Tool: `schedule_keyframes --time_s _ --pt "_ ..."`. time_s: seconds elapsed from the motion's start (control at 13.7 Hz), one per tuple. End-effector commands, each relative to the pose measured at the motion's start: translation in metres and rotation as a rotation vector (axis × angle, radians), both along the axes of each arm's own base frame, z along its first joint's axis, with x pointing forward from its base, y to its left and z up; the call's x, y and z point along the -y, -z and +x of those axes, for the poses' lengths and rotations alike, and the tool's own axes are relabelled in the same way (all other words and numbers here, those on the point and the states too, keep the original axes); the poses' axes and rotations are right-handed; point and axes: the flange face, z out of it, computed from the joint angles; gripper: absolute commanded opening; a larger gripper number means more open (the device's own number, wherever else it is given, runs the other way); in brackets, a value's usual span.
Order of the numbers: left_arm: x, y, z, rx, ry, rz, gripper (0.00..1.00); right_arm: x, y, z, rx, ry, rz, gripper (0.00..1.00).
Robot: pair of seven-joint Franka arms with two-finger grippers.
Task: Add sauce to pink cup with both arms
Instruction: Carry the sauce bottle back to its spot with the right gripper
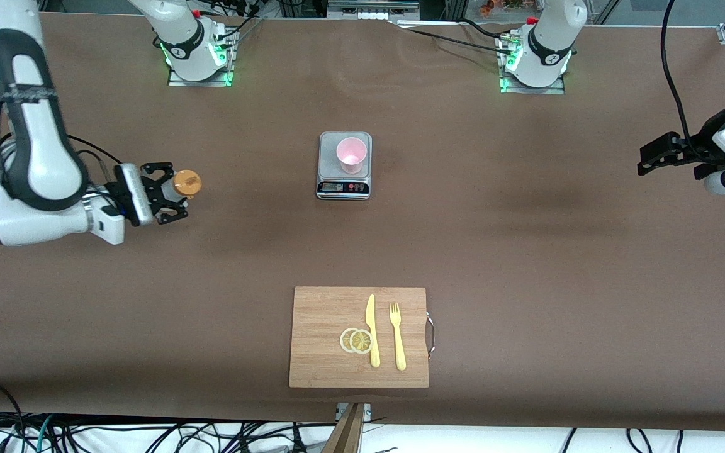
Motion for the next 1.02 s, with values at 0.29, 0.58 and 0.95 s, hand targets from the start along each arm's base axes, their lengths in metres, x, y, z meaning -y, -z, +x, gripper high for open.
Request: schedule_keyframes --time_s 0.29,0.58,0.95 --pt "0.001 -0.002 0.0 -0.007 0.018 -0.007 1.0 0.071 0.085 -0.035 0.01 0.067 0.407 0.23" --pt "0.001 -0.003 0.0 -0.006 0.018 -0.007 1.0 0.098 0.111 -0.045 0.049 0.085 0.452 0.23" --pt "0.001 -0.002 0.0 -0.007 0.018 -0.007 1.0 0.104 0.144 -0.038 0.1 0.126 0.511 0.23"
